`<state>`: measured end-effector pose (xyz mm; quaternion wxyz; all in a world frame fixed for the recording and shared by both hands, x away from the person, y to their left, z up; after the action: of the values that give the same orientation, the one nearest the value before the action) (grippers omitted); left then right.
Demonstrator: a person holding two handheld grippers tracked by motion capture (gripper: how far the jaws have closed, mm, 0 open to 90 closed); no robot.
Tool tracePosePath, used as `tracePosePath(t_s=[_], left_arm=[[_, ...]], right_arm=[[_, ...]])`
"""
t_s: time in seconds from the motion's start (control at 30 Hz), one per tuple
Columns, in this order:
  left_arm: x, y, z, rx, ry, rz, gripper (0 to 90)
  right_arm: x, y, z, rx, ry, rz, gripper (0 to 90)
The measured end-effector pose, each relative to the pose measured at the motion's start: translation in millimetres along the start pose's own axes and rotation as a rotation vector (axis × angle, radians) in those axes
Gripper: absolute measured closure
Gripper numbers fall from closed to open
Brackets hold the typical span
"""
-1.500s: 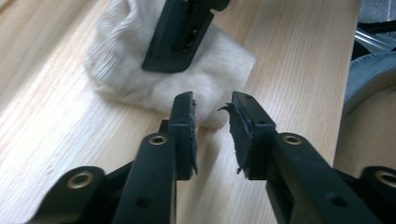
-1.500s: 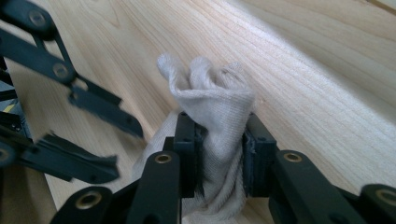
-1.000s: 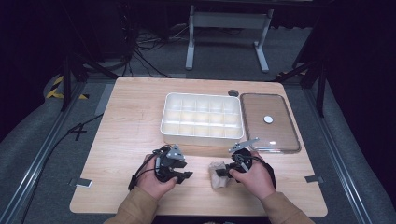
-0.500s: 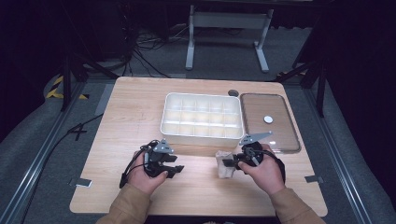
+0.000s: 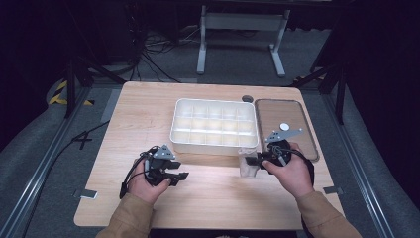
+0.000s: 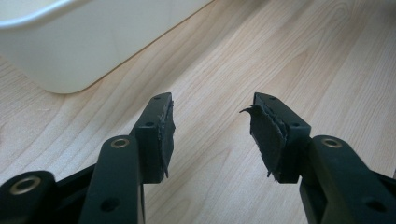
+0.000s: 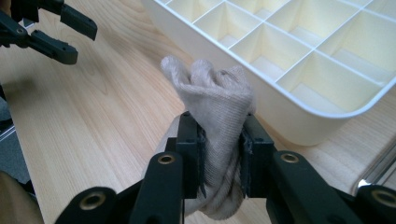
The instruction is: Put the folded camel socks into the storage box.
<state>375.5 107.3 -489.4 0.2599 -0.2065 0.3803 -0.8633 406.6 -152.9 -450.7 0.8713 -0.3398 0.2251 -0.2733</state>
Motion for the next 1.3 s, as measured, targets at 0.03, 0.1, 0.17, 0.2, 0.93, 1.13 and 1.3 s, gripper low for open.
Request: tracePosePath(t_s=[0.03, 0.1, 0.17, 0.2, 0.93, 1.13, 1.3], left_arm=[[0.0, 0.0, 0.0, 0.000, 0.000, 0.000, 49.9], [-0.4, -0.4, 0.7, 0.002, -0.001, -0.001, 49.9], [-0.2, -0.3, 0.8, 0.003, -0.005, -0.001, 50.0], [-0.1, -0.2, 0.7, 0.002, -0.007, 0.000, 50.0], [-2.2, -2.7, -2.4, 0.007, -0.011, 0.012, 49.7], [-3.9, -6.1, -4.2, 0.015, -0.017, 0.023, 49.5], [-6.8, -9.1, -7.3, 0.022, -0.028, 0.036, 49.1]], right_arm=[[0.0, 0.0, 0.0, 0.000, 0.000, 0.000, 73.5], [2.6, -3.3, 3.5, 0.003, -0.001, -0.007, 73.4], [4.1, -5.4, 5.5, 0.007, 0.001, -0.008, 73.4], [5.0, -6.6, 6.3, 0.009, 0.001, -0.010, 73.4], [33.6, -25.5, 29.3, 0.044, 0.010, -0.066, 73.0], [41.7, -26.1, 38.9, 0.043, -0.014, -0.092, 72.8], [50.0, -27.2, 48.0, 0.056, -0.031, -0.109, 72.8]])
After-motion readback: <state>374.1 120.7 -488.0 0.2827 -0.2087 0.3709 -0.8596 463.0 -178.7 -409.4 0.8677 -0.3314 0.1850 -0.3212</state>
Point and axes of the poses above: each handheld gripper's, and its own axes: y roughly forward along the jaws, z roughly out of its top, x roughly to its right, the point moved 9 cm from there along y, roughly forward along the jaws, and after that the axes turned 3 degrees about -x, right-handed, at the moved point
